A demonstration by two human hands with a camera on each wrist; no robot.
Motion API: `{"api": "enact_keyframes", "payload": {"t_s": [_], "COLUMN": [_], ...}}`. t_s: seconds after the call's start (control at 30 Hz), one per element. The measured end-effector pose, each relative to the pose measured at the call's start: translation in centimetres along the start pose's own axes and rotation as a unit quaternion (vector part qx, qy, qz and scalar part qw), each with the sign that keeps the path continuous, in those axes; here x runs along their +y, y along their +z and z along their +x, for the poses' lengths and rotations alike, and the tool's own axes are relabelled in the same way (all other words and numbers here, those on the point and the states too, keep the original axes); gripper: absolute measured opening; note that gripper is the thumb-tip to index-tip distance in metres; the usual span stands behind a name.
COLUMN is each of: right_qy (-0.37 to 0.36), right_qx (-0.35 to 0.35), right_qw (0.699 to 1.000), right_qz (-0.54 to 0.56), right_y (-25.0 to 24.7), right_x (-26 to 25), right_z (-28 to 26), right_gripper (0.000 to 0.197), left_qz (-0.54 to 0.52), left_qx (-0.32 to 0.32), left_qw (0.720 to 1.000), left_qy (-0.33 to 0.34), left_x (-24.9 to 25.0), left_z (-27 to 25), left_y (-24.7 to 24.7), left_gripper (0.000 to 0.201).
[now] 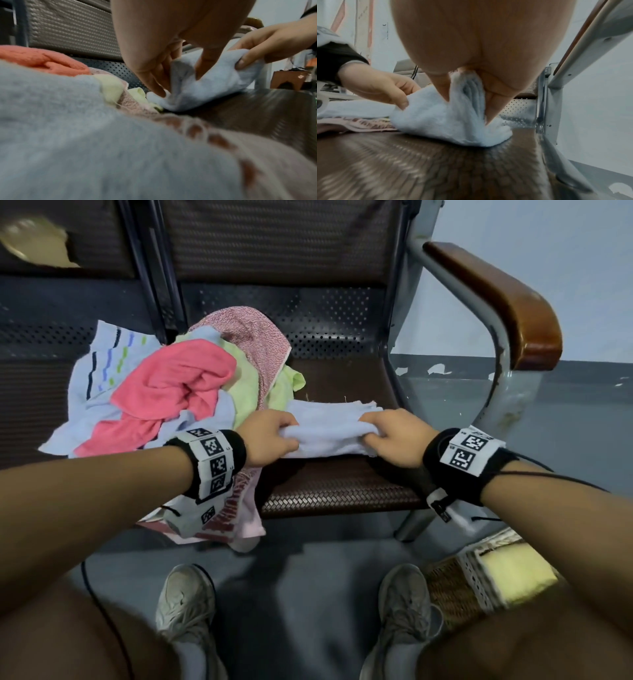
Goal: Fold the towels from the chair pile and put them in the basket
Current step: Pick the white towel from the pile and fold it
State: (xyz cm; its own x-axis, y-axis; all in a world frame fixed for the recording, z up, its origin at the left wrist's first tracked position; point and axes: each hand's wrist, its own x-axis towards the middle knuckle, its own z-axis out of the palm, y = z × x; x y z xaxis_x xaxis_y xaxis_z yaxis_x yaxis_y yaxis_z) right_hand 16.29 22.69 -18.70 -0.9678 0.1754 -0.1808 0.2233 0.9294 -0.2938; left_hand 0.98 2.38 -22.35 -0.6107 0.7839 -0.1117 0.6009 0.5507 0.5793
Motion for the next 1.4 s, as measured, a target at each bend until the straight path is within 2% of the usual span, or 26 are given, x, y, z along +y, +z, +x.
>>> {"api": "enact_keyframes", "payload": {"t_s": [0.13,0.23,0.3,0.4,0.47,0.53,0.57,0.63,0.73,0.83,0.87,0.93,1.03,1.07,1.13,1.2,1.23,1.3,1.37,1.4], "right_qy": [0.040,0.084,0.114,0.149,0.167,0.178,0.182,0.189,0.195,0.194,0.194,0.201,0.188,0.167,0.112,0.068,0.063,0.075,0.085,0.089], "right_qx": [0.008,0.000,0.004,0.012,0.017,0.021,0.021,0.016,0.008,-0.004,-0.011,-0.030,-0.043,-0.033,0.000,0.041,0.067,0.103,0.112,0.119], "right_qw": [0.986,0.965,0.964,0.970,0.971,0.973,0.975,0.977,0.979,0.981,0.981,0.979,0.981,0.985,0.984,0.953,0.936,0.920,0.909,0.898], "right_qz": [0.164,0.248,0.242,0.193,0.172,0.142,0.123,0.094,0.056,0.015,0.006,0.000,-0.010,0.008,0.136,0.293,0.339,0.370,0.392,0.413], "right_y": [-0.8,-0.4,0.2,1.1,1.4,1.6,1.7,1.8,1.6,1.2,1.1,0.7,-0.4,-0.8,-1.8,-2.9,-3.3,-4.2,-5.2,-5.6], "right_x": [0.9,1.9,2.5,3.1,3.0,2.8,2.6,2.4,2.2,1.8,1.6,1.1,0.2,0.0,-0.9,-2.6,-3.2,-4.1,-4.5,-4.2], "right_z": [-0.3,-0.2,0.2,0.9,1.4,1.8,1.9,2.1,2.2,1.8,1.6,1.0,0.2,-0.1,-1.0,-2.1,-2.5,-3.4,-4.6,-5.2], "right_gripper": [0.015,0.014,0.017,0.023,0.030,0.034,0.035,0.037,0.038,0.040,0.040,0.037,0.031,0.036,0.065,0.086,0.087,0.067,0.041,0.036], "left_qz": [-0.127,-0.205,-0.199,-0.099,-0.092,-0.173,-0.191,-0.153,-0.100,-0.120,-0.142,-0.209,-0.240,-0.250,-0.317,-0.378,-0.392,-0.403,-0.422,-0.437], "left_qx": [0.015,0.049,0.076,0.107,0.070,0.009,-0.016,-0.046,-0.053,-0.106,-0.124,-0.111,-0.016,0.008,0.021,0.007,-0.001,0.009,0.045,0.055], "left_qw": [0.991,0.974,0.970,0.975,0.967,0.934,0.923,0.926,0.935,0.920,0.916,0.919,0.950,0.956,0.946,0.926,0.919,0.912,0.903,0.896], "left_qy": [-0.041,-0.083,-0.116,-0.165,-0.228,-0.312,-0.334,-0.342,-0.335,-0.359,-0.353,-0.316,-0.199,-0.155,-0.072,0.000,0.032,0.071,0.068,0.054], "left_x": [0.4,0.5,0.2,0.4,0.6,1.1,1.3,1.6,2.3,3.2,3.3,3.3,4.2,4.8,6.3,7.7,8.4,9.6,10.7,11.1], "left_z": [0.5,1.1,1.6,2.0,2.2,2.1,1.9,1.8,1.8,1.3,1.2,1.2,1.0,0.8,0.2,-0.3,-0.6,-1.0,-1.2,-1.3], "left_y": [-1.2,-1.0,-0.5,-0.1,0.0,0.4,0.5,0.8,0.9,0.7,0.6,0.4,-0.6,-1.1,-2.3,-3.1,-3.5,-4.0,-4.3,-4.3], "left_gripper": [0.037,0.024,0.024,0.031,0.051,0.071,0.075,0.079,0.082,0.080,0.076,0.066,0.048,0.044,0.042,0.043,0.043,0.046,0.057,0.064]}}
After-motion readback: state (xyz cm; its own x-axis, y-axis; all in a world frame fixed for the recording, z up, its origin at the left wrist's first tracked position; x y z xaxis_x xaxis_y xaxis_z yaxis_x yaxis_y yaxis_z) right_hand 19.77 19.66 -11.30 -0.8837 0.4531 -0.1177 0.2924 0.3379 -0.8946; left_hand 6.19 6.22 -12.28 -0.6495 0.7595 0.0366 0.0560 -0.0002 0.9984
